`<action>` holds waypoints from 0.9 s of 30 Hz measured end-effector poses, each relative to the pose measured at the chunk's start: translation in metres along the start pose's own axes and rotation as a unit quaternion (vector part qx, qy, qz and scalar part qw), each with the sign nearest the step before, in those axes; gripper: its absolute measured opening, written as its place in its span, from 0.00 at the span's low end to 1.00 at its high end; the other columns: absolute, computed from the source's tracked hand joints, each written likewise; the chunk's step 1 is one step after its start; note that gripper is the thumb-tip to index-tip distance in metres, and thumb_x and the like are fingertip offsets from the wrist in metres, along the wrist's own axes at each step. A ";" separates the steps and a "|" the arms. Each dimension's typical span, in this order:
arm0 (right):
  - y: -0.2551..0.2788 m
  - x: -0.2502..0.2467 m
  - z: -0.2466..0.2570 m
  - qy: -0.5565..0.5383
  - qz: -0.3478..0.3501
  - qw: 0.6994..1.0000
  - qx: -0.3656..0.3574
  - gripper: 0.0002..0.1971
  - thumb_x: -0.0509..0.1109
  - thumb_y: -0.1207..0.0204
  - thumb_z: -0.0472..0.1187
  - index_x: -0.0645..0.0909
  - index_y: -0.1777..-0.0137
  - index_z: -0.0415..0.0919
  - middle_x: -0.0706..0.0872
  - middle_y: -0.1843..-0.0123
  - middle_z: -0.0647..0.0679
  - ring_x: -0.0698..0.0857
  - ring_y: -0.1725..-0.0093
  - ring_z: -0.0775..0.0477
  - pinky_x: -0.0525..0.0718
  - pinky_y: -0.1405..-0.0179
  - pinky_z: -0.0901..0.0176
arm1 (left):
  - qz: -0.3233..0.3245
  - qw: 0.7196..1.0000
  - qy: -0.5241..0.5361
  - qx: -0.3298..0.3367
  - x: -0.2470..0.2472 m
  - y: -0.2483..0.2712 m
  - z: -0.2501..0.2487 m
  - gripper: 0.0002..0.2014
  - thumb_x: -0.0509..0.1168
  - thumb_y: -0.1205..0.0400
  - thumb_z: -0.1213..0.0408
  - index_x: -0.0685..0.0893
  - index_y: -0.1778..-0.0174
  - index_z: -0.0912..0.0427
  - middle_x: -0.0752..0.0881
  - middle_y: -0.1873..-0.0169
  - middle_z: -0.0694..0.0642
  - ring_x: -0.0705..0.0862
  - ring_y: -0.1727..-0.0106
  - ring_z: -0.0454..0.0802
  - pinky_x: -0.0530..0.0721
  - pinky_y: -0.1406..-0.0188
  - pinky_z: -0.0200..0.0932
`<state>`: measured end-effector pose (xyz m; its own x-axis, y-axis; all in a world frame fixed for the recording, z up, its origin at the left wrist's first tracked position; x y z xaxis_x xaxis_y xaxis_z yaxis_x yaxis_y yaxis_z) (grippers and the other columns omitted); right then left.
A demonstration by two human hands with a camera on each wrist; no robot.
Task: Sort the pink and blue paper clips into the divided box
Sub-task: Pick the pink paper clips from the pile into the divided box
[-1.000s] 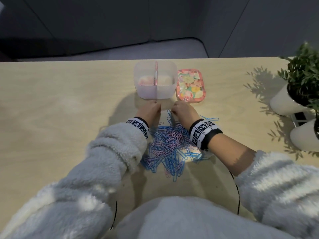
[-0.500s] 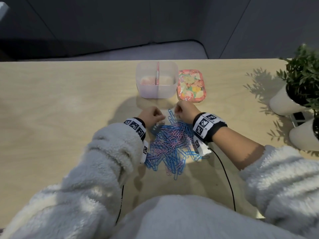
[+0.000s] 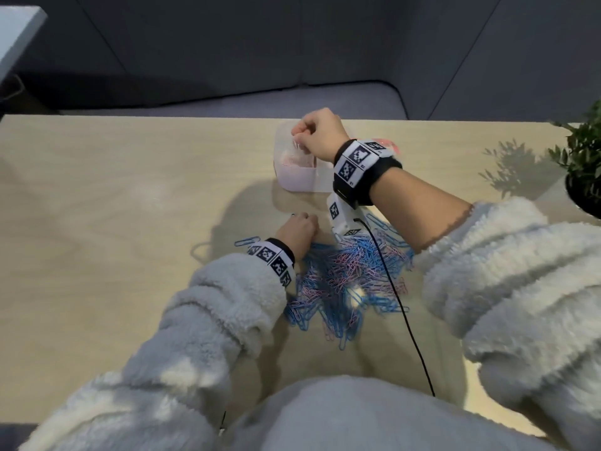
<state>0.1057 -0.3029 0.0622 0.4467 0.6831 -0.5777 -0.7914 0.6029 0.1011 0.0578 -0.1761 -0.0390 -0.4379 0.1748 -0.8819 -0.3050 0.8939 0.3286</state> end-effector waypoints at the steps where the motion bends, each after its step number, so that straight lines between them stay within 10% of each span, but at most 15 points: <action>1: 0.001 0.002 0.000 0.000 0.012 1.000 0.005 0.10 0.62 0.25 0.27 0.86 0.54 0.26 0.85 0.65 0.47 0.81 0.66 0.52 0.85 0.54 0.58 | -0.013 1.000 0.025 0.003 -0.008 0.001 0.000 0.10 0.54 0.19 0.78 0.75 0.44 0.71 0.80 0.44 0.69 0.79 0.46 0.62 0.74 0.44 0.51; 10: 0.035 -0.049 -0.046 -0.138 -0.074 0.987 0.044 0.14 0.56 0.26 0.23 0.84 0.53 0.24 0.84 0.63 0.42 0.83 0.61 0.47 0.85 0.53 0.56 | -0.228 0.972 0.057 -0.017 -0.128 -0.030 0.014 0.12 0.55 0.21 0.76 0.80 0.45 0.68 0.83 0.47 0.68 0.81 0.44 0.62 0.73 0.46 0.50; 17: 0.106 -0.067 -0.133 -0.076 -0.056 0.990 0.100 0.15 0.59 0.24 0.24 0.85 0.62 0.38 0.87 0.62 0.43 0.87 0.61 0.47 0.85 0.51 0.51 | -0.122 0.992 -0.018 -0.037 -0.120 -0.054 0.020 0.11 0.55 0.19 0.73 0.82 0.49 0.68 0.82 0.45 0.67 0.80 0.44 0.64 0.77 0.46 0.51; 21: 0.143 -0.070 -0.158 0.054 -0.047 0.990 0.118 0.13 0.62 0.26 0.25 0.87 0.59 0.36 0.89 0.57 0.44 0.83 0.61 0.54 0.75 0.53 0.64 | -0.303 0.949 -0.067 0.052 -0.119 -0.023 -0.002 0.10 0.58 0.26 0.77 0.85 0.59 0.68 0.85 0.54 0.67 0.81 0.53 0.66 0.82 0.56 0.55; 27: 0.176 -0.040 -0.176 0.120 0.016 0.989 0.082 0.11 0.68 0.28 0.31 0.87 0.50 0.40 0.87 0.47 0.39 0.84 0.45 0.39 0.81 0.41 0.51 | -0.031 0.986 -0.059 0.151 -0.005 0.009 -0.067 0.16 0.63 0.20 0.62 0.80 0.36 0.58 0.77 0.33 0.62 0.75 0.34 0.64 0.76 0.37 0.59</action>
<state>-0.1247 -0.2964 -0.0394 0.2945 0.5968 -0.7464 -0.7169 0.6544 0.2404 0.0008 -0.1968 -0.0094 -0.3199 0.1461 -0.9361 -0.0551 0.9835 0.1723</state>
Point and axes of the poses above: each hand's wrist, its own y-axis away from the middle knuckle, its own x-axis out of the palm, z = x × y, the point moved 6 cm from there along -y, towards the middle knuckle
